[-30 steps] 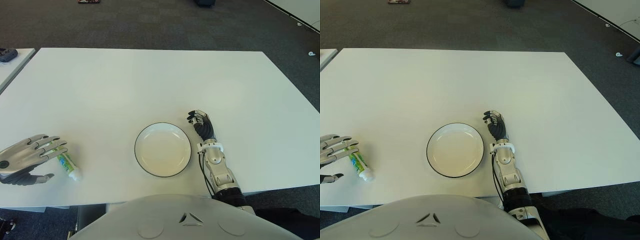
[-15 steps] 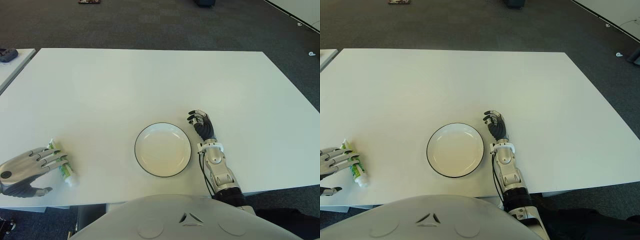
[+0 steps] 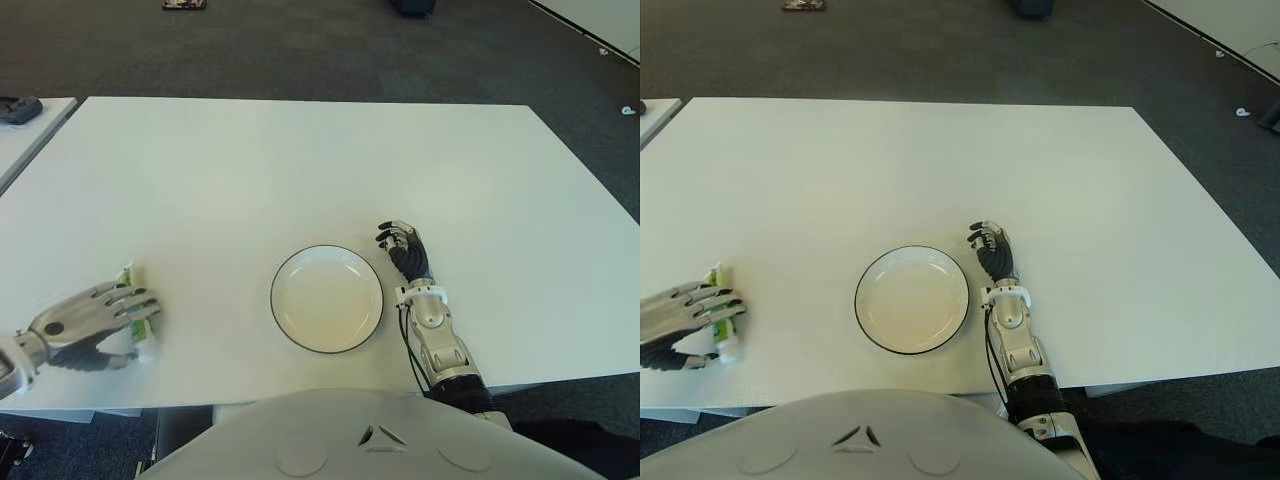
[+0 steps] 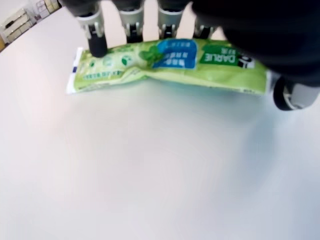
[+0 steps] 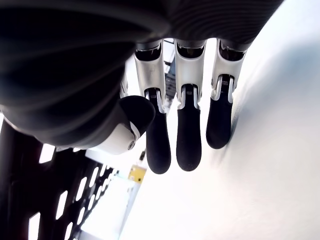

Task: Put the toothpaste on the table into the plate.

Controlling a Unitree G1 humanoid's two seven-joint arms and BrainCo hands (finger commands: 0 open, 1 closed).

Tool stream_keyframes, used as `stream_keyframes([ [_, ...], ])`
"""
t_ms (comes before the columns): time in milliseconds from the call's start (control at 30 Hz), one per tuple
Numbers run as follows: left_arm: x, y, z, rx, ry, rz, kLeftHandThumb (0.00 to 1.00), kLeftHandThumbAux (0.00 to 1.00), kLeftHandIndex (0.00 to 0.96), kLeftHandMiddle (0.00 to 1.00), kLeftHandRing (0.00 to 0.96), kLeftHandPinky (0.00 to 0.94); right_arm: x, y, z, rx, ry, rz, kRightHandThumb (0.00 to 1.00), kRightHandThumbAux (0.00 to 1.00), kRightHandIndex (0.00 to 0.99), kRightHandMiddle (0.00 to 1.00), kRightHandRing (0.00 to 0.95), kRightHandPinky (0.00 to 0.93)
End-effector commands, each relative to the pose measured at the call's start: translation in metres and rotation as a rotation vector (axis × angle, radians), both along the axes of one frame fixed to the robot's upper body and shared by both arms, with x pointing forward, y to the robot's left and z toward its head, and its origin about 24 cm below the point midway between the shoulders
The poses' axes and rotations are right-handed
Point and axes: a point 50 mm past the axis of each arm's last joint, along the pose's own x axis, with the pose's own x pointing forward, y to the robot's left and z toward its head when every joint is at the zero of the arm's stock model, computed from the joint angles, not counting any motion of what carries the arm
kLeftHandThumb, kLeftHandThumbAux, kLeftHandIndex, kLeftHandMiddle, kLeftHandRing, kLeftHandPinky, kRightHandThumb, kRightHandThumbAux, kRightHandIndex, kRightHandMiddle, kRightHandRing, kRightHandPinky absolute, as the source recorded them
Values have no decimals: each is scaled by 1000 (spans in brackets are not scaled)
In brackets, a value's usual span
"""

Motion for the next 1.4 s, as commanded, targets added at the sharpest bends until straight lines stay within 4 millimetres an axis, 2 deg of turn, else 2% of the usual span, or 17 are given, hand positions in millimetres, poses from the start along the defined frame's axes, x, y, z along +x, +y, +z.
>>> stream_keyframes([
  [33,-8,-11,-24,-28,85,-14,367,223,0,0,0,15,-3,-5,-7,-17,25,-14,828,700,360,499,489,452],
  [367,-4,-17,-20,-48,75,-28,372,228,0,0,0,19,-5,-7,-8,-26,27,-25,829,699,368,491,482,461],
  [567,11,-23,-47,-106,-60,-97,395,228,0,0,0,49,-6,-8,-8,-25,26,-32,830,698,370,488,481,465],
  [767,15,-26,-58,-153,-87,-103,377,210,0,16,2,55,-7,-9,-8,-25,24,-37,830,698,370,487,478,456],
  [1100,25,-31,-57,-191,-89,-125,361,218,0,46,33,68,-8,-10,-8,-32,26,-46,830,698,369,487,477,460],
  [1400,28,-34,-55,-224,-67,-132,370,263,14,139,126,139,-9,-11,-8,-32,33,-50,829,699,368,489,480,459],
])
